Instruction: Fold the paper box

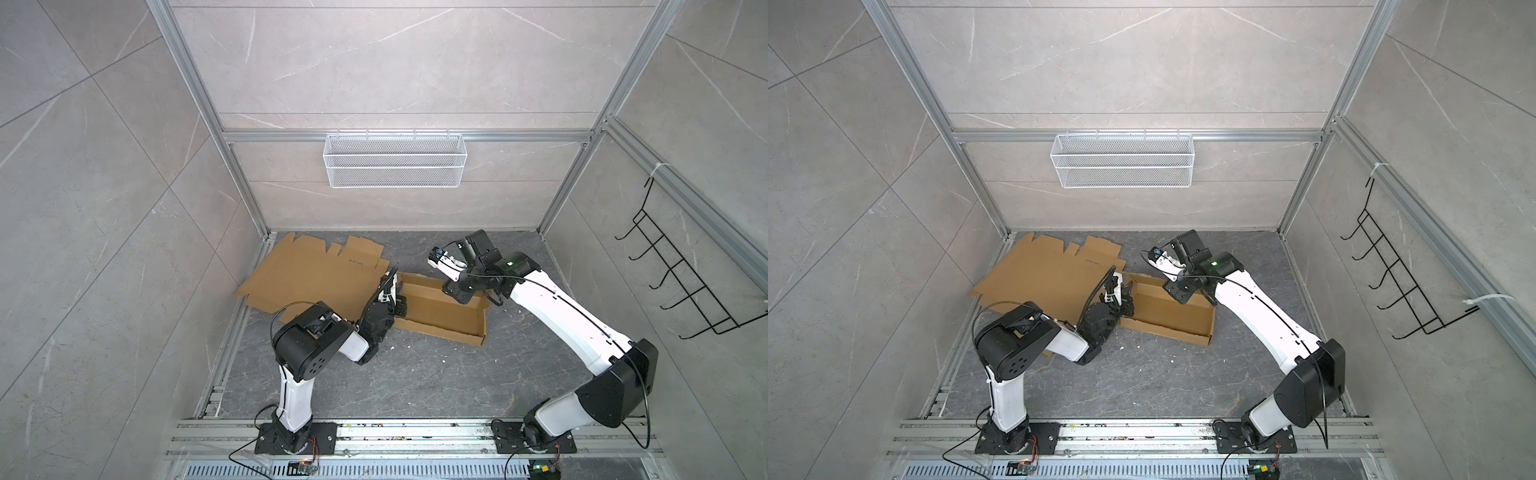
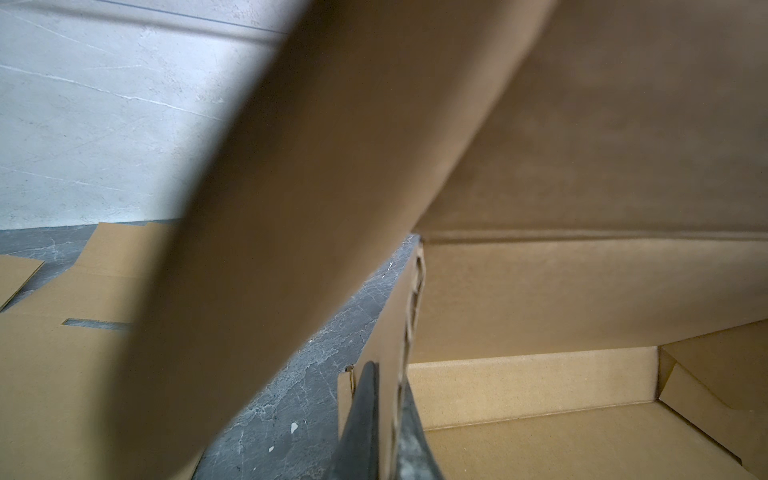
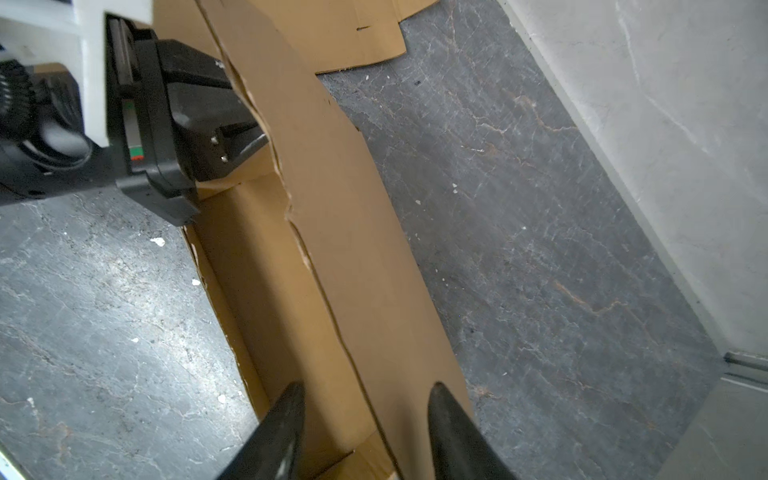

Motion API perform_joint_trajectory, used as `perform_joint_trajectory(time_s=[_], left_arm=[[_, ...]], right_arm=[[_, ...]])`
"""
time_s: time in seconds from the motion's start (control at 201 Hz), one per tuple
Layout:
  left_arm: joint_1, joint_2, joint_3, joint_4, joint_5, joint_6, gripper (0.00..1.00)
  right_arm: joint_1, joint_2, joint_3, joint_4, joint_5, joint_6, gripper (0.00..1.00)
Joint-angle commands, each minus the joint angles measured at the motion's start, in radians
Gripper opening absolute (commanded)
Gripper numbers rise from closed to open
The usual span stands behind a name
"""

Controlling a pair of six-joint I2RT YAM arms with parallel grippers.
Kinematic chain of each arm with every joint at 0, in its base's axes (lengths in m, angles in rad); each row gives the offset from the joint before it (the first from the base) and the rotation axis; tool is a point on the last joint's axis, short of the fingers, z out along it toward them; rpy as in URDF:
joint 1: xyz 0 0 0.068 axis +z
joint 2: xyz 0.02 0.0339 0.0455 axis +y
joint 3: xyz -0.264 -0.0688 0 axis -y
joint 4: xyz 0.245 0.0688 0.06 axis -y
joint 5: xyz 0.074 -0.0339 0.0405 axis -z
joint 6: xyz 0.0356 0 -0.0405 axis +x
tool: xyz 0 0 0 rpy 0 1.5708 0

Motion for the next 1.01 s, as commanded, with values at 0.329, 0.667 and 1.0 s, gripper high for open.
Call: perform_joint_trajectory(time_s=[0.329,0.667,1.0], left_arm=[[-0.006,0.045,-0.055,-0.099,0.021,-0.014,0.0],[-0.005,-0.043,-0.147,-0.096,-0.018,-0.008,0.09],[-0.004,-0.34,-0.3,-0.251,-0.095,-0.008,0.32]], right_arm=[[0.021,0.037,-0.008,-0.061,-0.07,-0.021,0.09],[0.049,0.018,-0.084,-0.046,-0.072,0.04,0.05],[0.111,-0.012,-0.184,0.03,-0.017,0.083,0.03]])
